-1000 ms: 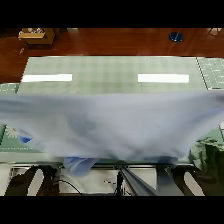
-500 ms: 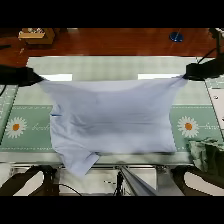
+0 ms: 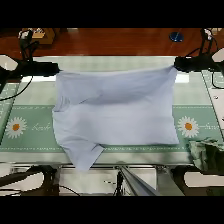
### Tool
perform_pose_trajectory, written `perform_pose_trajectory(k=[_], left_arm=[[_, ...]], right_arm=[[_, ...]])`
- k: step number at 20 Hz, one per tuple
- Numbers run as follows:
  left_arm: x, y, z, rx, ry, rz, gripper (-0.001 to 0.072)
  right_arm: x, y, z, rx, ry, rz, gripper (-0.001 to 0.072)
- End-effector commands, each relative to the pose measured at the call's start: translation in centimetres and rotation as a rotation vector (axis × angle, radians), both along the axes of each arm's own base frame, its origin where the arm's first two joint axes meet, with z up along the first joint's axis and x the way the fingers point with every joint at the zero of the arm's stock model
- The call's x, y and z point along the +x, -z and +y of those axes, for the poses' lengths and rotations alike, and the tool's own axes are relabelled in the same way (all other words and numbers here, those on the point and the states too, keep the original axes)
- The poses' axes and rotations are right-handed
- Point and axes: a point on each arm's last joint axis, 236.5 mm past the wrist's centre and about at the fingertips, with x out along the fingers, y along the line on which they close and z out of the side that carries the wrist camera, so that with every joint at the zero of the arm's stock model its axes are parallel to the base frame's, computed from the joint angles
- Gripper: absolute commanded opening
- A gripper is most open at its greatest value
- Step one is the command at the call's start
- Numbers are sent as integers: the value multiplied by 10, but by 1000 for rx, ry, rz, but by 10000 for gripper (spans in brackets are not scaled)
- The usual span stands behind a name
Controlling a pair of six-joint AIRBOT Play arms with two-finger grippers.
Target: Fold the shirts.
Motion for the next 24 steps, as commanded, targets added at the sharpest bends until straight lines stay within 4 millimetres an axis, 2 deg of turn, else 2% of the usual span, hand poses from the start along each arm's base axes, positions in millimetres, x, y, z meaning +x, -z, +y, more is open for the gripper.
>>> perform_pose_trajectory(k=[1,3,4,6,7,8,9,11,12,13,15,16,18,19,20,22,24], left_arm=[[42,2,3,26,-75,-146,22],[56,1,-5,37,-90,-212,22],[59,7,-12,39,-81,-212,22],[53,34,-31,37,-37,-147,23],[49,47,-37,36,-19,-110,23],[47,50,-40,34,-12,-97,28],[49,41,-36,29,-21,-109,70],[49,-4,-15,38,-22,-145,356],[44,-29,-1,40,-20,-144,452],[31,-50,16,36,-11,-108,475],[-8,-67,49,1,-24,33,467],[-31,-63,64,-64,-86,141,468],[-87,-38,74,-143,-111,400,467],[-115,-23,72,-154,-70,508,467],[-148,-6,65,-162,3,622,467],[-197,25,52,-237,31,783,467],[-229,46,24,-378,51,852,468]], right_arm=[[32,12,-12,23,82,-90,21],[37,27,-13,41,100,-79,21],[36,37,-11,50,98,-56,21],[29,57,-5,67,82,7,24],[25,62,-3,72,74,29,100],[24,60,-2,75,71,31,302],[24,48,-5,76,68,20,427],[17,2,-17,45,28,-10,435],[6,-25,-27,1,-9,-13,435],[-11,-46,-41,-61,-43,7,435],[-57,-73,-77,-204,-66,96,435],[-78,-82,-95,-239,-36,131,435],[-110,-86,-114,-248,0,203,434],[-120,-82,-121,-237,23,219,434],[-133,-69,-125,-220,36,261,434],[-158,-32,-126,-158,50,353,434],[-177,8,-105,-43,21,423,436]])
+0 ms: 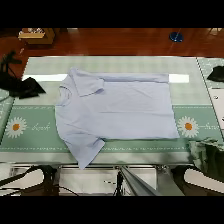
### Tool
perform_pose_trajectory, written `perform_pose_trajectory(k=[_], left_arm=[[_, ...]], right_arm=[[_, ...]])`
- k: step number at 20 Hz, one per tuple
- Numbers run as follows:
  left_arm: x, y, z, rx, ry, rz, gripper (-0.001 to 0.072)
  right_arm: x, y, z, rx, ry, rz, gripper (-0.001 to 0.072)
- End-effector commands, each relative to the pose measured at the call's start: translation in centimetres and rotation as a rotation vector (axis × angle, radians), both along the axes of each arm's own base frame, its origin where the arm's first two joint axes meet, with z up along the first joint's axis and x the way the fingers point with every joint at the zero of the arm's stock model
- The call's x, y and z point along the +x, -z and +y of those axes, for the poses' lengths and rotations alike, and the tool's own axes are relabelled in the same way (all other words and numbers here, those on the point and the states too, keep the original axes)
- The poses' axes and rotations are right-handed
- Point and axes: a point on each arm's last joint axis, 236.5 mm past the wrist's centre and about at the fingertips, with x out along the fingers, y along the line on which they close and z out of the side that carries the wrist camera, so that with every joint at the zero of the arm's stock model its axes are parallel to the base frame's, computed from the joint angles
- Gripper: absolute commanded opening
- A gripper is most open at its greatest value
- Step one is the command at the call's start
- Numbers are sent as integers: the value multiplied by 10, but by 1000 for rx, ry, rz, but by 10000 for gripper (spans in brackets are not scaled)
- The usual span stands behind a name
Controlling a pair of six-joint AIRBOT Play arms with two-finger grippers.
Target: Fold the shirts.
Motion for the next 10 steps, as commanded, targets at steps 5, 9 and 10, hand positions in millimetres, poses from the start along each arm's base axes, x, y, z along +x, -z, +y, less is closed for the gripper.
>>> perform_pose_trajectory(k=[5,9,10], left_arm=[[-125,52,-61,-319,3,361,720],[-151,81,-46,-230,-13,430,720],[-153,84,-42,-216,-21,434,720]], right_arm=[[-59,82,54,263,-41,176,494],[-60,83,54,264,-42,180,493],[-60,83,55,265,-42,181,493]])
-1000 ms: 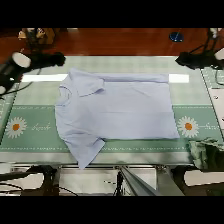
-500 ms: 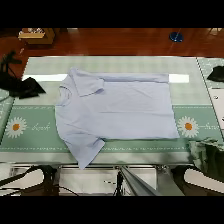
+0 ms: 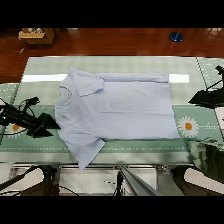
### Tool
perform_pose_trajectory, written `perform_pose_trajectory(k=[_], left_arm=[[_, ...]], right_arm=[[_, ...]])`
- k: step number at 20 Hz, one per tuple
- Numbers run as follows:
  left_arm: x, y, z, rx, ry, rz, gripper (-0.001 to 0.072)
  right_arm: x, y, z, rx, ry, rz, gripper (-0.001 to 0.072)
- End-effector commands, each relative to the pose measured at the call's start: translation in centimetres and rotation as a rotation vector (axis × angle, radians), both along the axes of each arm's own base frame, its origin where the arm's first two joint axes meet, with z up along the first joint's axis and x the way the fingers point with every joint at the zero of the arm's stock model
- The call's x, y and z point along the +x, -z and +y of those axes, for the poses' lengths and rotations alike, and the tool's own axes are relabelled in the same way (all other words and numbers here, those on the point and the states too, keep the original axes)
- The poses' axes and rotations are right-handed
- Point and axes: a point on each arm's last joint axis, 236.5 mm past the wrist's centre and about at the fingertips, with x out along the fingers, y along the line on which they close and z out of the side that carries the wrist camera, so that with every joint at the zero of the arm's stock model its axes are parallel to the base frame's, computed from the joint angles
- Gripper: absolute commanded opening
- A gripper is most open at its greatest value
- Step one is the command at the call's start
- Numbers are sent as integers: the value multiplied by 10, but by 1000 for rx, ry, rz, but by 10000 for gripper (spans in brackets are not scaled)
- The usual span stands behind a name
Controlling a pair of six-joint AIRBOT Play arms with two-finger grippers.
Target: Fold the shirts.
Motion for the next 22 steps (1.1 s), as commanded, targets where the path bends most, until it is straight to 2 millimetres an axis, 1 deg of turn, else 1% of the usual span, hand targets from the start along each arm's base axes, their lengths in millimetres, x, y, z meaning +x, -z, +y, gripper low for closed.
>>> perform_pose_trajectory(k=[1,3,5,8,10,11,12,14,15,16,17,18,19,20,21,22], left_arm=[[-20,16,9,39,-2,51,720],[-21,19,12,43,-25,53,720],[-15,30,12,60,-63,26,720],[3,49,-3,52,-162,-39,720],[15,61,-13,64,-195,-91,717],[22,65,-16,80,-204,-119,620],[28,70,-18,105,-198,-147,417],[33,73,-24,132,-167,-181,95],[32,73,-26,131,-150,-186,23],[31,73,-27,127,-146,-183,23],[29,72,-28,120,-136,-179,22],[26,71,-29,111,-120,-178,22],[24,71,-29,108,-104,-179,22],[22,70,-29,106,-99,-175,22],[21,70,-30,102,-89,-176,23],[21,70,-30,100,-84,-179,23]], right_arm=[[-4,3,5,22,-6,9,493],[-4,3,5,22,-5,9,492],[-4,3,6,24,-4,10,491],[-7,3,8,34,-8,25,489],[-10,3,10,40,-10,34,489],[-11,3,11,45,-9,41,484],[-12,3,11,47,-9,44,483],[-15,0,14,55,-11,53,483],[-16,-3,14,53,0,48,483],[-16,-7,12,40,1,39,484],[-22,-9,7,9,-7,50,495],[-34,-6,-1,-26,-16,93,495],[-51,1,-5,-13,3,154,496],[-66,8,-2,50,43,196,495],[-73,13,7,141,84,203,494],[-77,17,19,237,116,181,494]])
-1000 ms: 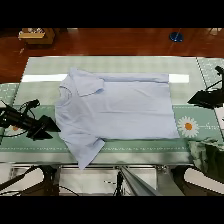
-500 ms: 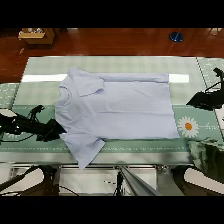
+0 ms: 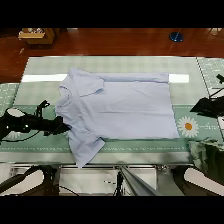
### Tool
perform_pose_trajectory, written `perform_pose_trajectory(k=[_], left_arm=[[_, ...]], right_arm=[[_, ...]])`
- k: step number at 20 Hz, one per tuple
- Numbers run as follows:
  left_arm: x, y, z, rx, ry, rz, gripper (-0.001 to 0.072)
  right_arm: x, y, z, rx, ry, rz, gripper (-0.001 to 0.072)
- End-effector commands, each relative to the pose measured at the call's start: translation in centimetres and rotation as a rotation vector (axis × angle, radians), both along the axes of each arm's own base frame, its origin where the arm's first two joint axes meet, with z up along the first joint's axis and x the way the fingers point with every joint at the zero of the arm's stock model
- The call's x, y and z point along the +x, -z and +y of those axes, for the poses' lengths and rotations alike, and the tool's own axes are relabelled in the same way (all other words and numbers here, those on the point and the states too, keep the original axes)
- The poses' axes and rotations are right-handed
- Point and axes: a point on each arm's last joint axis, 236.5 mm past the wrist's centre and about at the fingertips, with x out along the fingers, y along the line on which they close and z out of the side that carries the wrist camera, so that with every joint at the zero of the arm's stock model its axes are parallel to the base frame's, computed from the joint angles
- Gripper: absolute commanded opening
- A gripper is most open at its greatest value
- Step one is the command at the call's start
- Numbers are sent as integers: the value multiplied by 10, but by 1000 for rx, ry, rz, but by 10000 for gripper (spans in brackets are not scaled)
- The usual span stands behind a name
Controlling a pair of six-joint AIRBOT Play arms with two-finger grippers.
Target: Fold the shirts.
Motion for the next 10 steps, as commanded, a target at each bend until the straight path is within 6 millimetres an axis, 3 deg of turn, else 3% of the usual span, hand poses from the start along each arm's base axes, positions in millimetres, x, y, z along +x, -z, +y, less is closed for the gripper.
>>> perform_pose_trajectory(k=[1,5,10], left_arm=[[-2,2,1,11,27,-12,23],[-1,2,1,12,26,-13,23],[1,3,2,18,21,-19,23]], right_arm=[[-28,13,23,204,83,25,494],[-67,52,26,210,113,120,494],[-72,76,44,244,166,111,493]])
